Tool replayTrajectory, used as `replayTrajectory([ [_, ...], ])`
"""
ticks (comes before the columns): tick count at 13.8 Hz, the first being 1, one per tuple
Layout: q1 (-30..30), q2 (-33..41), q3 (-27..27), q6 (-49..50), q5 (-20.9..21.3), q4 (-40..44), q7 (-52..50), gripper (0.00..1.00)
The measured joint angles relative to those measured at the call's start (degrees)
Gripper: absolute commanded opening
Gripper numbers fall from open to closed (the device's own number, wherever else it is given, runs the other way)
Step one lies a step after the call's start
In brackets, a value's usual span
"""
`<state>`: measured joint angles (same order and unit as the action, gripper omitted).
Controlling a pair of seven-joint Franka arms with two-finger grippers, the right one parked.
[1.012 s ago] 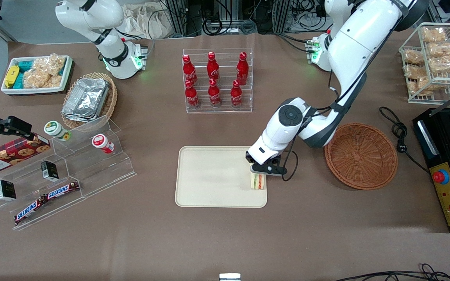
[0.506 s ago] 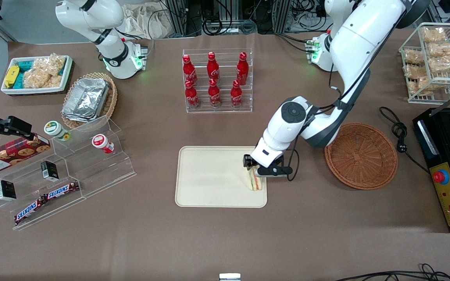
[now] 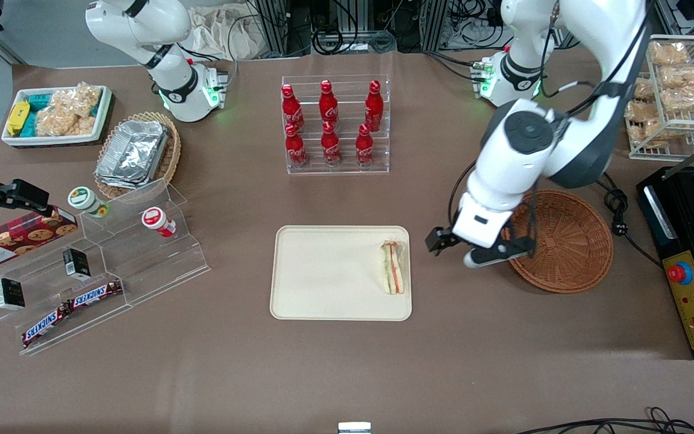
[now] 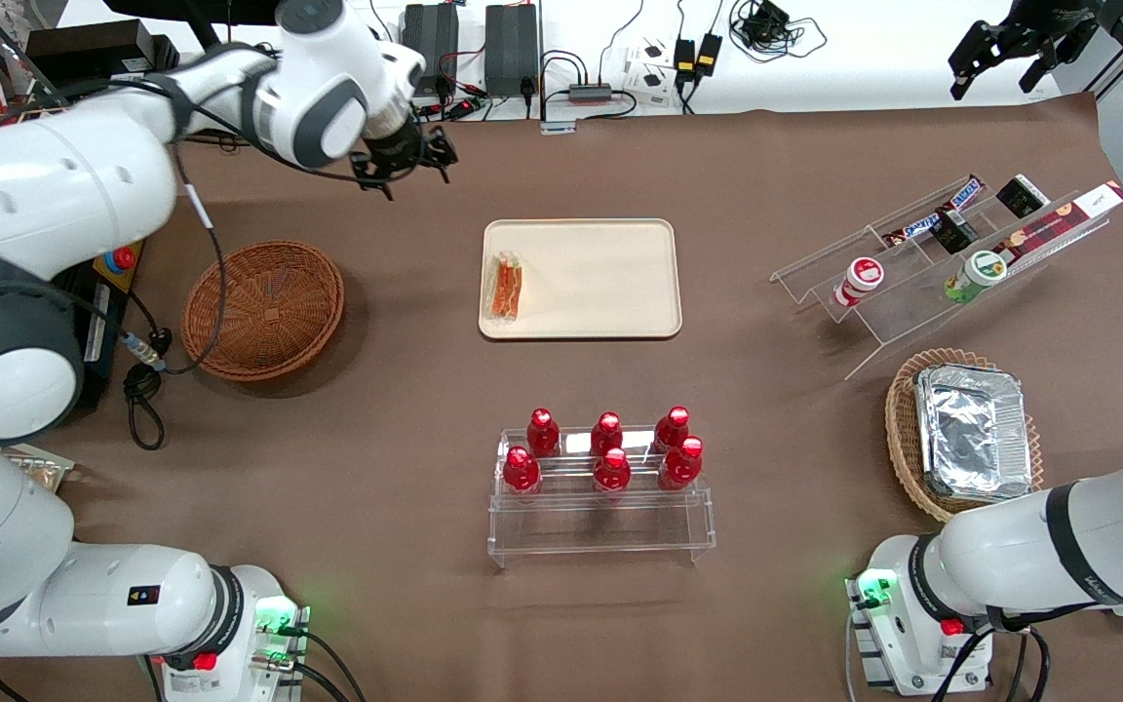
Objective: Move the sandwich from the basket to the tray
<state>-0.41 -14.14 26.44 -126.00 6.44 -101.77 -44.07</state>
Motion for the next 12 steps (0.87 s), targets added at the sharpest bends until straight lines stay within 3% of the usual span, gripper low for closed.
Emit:
replayTrajectory([
  [2,2.83,2.88,-0.84,12.42,-5.53,4.69,8.49,1.00],
  [6,3.51,6.31,-9.89,34.33,-8.94,16.61,21.35,1.00],
  [9,0.86,11.99,-18.46,40.55,-9.24,16.90,26.34,1.00],
  [12,-0.48,14.56,-20.66,41.11,-8.98,15.79,26.91,1.00],
])
